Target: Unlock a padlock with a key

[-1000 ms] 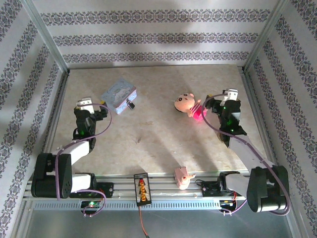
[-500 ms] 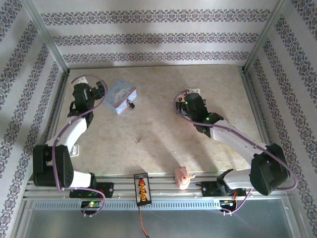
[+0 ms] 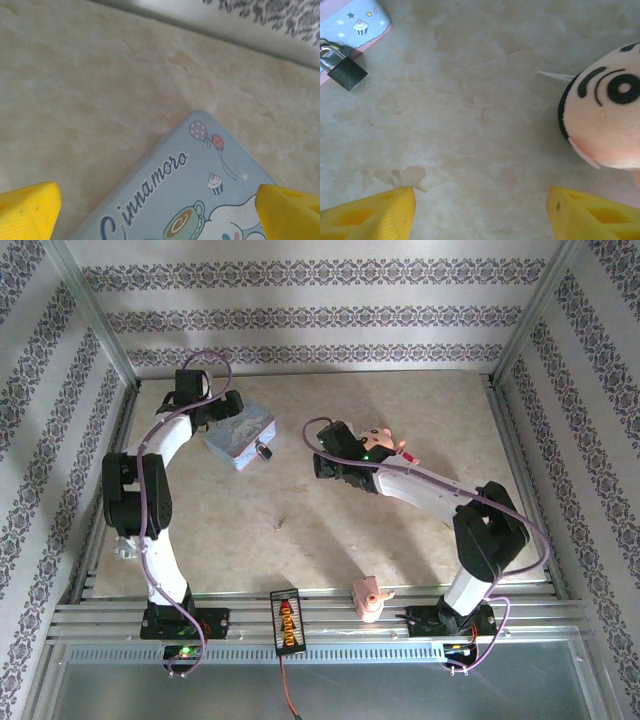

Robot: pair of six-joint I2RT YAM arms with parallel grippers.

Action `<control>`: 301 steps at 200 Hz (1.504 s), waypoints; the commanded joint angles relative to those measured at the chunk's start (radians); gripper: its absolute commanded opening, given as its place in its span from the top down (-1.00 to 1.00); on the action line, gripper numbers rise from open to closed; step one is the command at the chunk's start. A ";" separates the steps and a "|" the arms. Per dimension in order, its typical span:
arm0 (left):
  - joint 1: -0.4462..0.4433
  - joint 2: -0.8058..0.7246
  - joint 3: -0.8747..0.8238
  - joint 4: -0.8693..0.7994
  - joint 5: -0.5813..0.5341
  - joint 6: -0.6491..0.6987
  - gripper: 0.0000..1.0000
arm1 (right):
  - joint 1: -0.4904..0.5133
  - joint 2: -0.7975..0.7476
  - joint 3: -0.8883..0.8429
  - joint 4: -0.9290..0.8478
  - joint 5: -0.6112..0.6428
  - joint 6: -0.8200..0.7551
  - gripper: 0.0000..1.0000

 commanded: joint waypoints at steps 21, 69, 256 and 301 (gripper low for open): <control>0.000 0.138 0.130 -0.146 0.131 0.086 -0.99 | -0.003 0.077 0.066 -0.073 -0.113 0.066 -0.30; -0.006 0.205 0.167 -0.184 0.178 0.121 -0.99 | 0.037 0.140 0.115 -0.111 -0.183 0.105 -0.14; -0.061 0.284 0.218 -0.169 0.294 0.188 -0.94 | 0.310 0.466 0.445 -0.390 -0.119 0.179 -0.57; -0.077 0.289 0.226 -0.179 0.300 0.198 -0.95 | 0.319 0.520 0.481 -0.431 -0.096 0.165 -0.52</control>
